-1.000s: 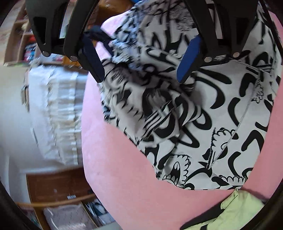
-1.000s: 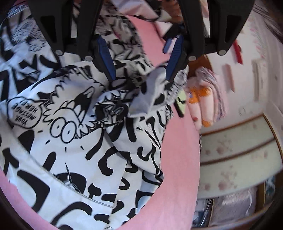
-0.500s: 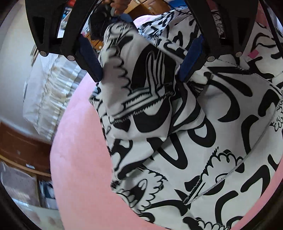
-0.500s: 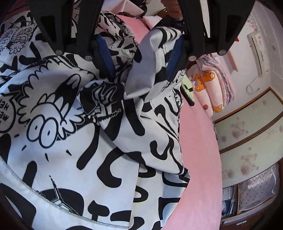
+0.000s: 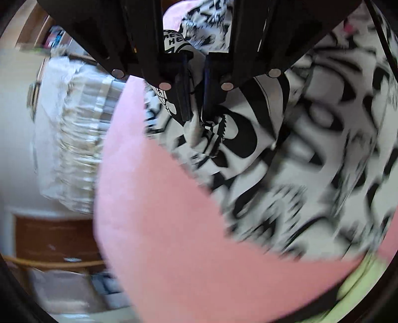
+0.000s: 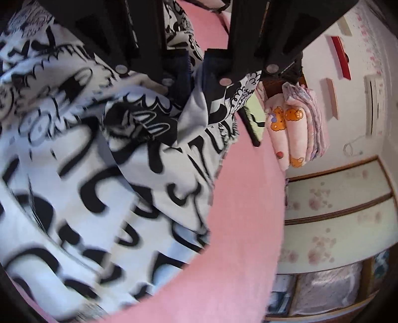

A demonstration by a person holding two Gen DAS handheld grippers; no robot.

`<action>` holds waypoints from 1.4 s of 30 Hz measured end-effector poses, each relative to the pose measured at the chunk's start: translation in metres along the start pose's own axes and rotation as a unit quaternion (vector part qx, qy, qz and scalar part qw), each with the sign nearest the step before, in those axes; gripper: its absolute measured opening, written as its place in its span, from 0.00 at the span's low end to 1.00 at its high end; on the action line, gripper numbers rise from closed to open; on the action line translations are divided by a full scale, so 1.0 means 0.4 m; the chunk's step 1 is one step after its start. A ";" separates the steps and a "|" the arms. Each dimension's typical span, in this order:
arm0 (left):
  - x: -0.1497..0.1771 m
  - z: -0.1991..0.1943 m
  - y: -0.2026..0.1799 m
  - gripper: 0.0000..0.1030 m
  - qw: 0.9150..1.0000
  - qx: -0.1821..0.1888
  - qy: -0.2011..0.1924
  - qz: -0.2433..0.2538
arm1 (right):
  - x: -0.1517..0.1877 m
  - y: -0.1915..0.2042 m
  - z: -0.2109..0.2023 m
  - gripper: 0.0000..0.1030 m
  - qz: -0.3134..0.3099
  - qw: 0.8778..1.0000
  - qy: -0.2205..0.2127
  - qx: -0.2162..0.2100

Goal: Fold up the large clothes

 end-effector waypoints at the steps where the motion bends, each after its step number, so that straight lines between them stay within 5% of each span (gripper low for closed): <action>1: -0.009 -0.013 -0.034 0.07 0.999 0.011 -0.017 0.036 | -0.014 0.026 -0.007 0.06 -0.020 1.000 -0.009 -0.011; 5: -0.010 -0.048 -0.120 0.06 0.983 0.047 -0.075 0.159 | -0.059 0.116 -0.034 0.05 -0.110 0.992 -0.048 -0.049; 11: 0.058 -0.050 -0.026 0.06 0.973 0.066 -0.088 0.202 | -0.052 0.140 -0.048 0.05 -0.224 0.971 -0.062 -0.063; 20: 0.233 0.001 0.186 0.07 0.979 -0.040 -0.029 0.198 | 0.072 -0.080 -0.010 0.05 -0.236 0.971 0.006 0.031; 25: 0.268 0.022 0.219 0.12 0.971 -0.109 -0.027 0.211 | 0.144 -0.166 0.009 0.05 -0.243 0.963 0.045 0.106; 29: 0.260 0.057 0.213 0.29 0.955 -0.180 -0.027 0.235 | 0.181 -0.194 0.034 0.08 -0.250 0.953 0.079 0.154; 36: 0.288 0.098 0.158 0.38 0.911 -0.271 -0.039 0.307 | 0.196 -0.194 0.068 0.10 -0.261 0.942 0.077 0.198; 40: 0.305 0.083 0.137 0.41 0.908 -0.285 -0.038 0.304 | 0.208 -0.192 0.045 0.19 -0.249 0.942 0.069 0.216; 42: 0.317 0.059 0.134 0.43 0.911 -0.285 -0.036 0.296 | 0.208 -0.198 0.008 0.33 -0.250 0.936 0.061 0.239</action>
Point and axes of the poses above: each gripper's, at about its wrist camera, not at the fingertips, and z roughly the way its jaws point, y to its left, x to its underside, the point moved 4 cm from there along z, roughly the way its jaws point, and after that the axes turned 1 degree about x, right-handed, at the moved point
